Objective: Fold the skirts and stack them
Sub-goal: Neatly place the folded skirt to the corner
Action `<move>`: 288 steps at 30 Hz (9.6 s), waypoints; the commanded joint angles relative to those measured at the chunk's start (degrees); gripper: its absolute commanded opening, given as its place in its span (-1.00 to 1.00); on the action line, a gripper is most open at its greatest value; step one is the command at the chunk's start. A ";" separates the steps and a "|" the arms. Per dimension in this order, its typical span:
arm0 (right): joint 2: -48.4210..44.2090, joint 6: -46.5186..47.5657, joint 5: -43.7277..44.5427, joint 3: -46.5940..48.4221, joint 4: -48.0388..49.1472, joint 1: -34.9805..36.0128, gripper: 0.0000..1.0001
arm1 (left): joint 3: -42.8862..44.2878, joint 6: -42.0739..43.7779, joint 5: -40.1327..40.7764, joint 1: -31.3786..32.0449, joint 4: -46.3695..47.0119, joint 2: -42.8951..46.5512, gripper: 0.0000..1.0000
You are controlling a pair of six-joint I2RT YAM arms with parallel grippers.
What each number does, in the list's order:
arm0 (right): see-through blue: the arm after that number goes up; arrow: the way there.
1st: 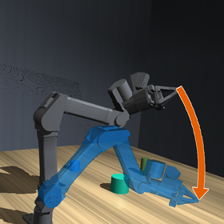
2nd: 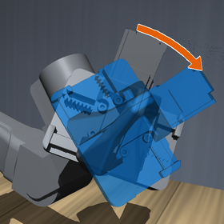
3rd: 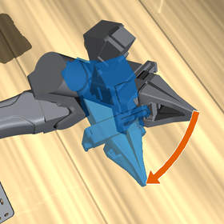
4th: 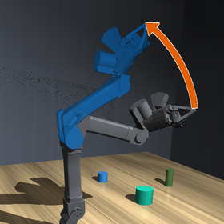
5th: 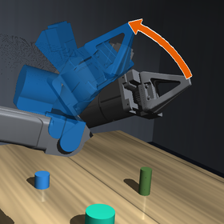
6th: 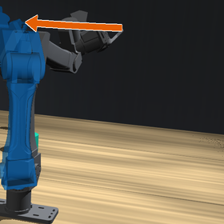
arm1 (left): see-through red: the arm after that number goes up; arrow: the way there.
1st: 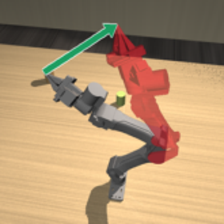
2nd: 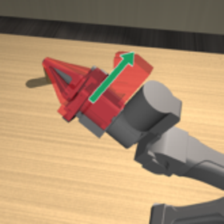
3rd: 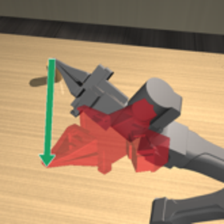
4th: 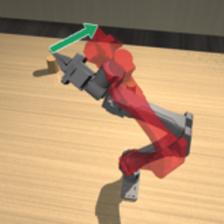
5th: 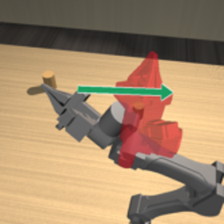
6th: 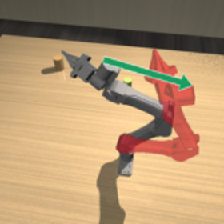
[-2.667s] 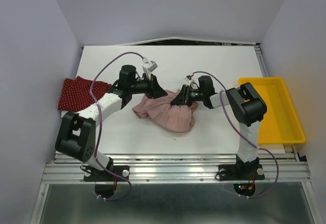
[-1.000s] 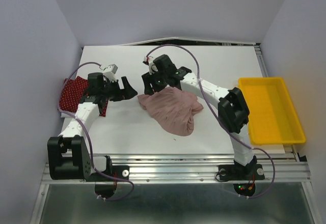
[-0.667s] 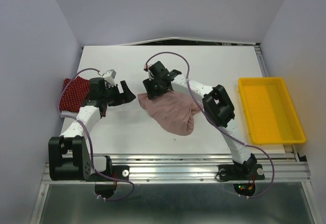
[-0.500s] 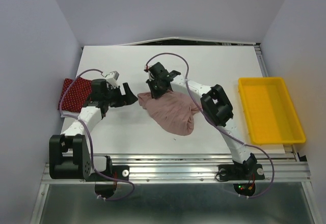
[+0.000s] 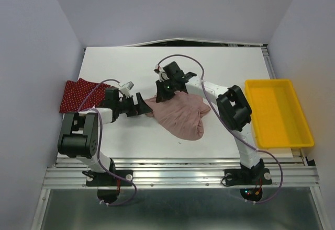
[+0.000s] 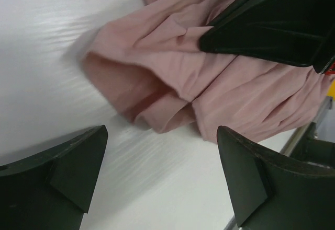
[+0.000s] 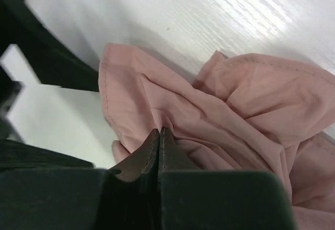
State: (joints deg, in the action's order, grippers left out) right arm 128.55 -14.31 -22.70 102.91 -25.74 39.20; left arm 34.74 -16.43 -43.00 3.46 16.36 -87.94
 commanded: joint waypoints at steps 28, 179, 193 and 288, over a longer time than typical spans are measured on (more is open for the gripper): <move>-7.00 -8.63 -13.17 -4.13 13.43 -3.60 -0.99 | 1.73 -23.56 7.93 15.26 26.72 -18.67 -0.12; 30.87 -9.34 17.16 33.05 57.10 19.50 -0.99 | 19.32 54.22 37.20 -29.99 -12.16 17.03 -1.00; 35.72 -6.26 25.07 34.65 60.89 20.04 -0.70 | 18.69 56.24 41.07 -36.25 -8.80 4.19 -1.00; -54.64 7.61 -7.09 -50.85 6.74 -33.58 1.00 | 34.71 30.85 32.89 19.28 -28.41 4.36 0.97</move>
State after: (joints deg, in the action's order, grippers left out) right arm 73.78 -6.61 -24.77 57.28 -21.32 5.69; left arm 74.41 20.75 -12.67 16.95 -19.81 -83.02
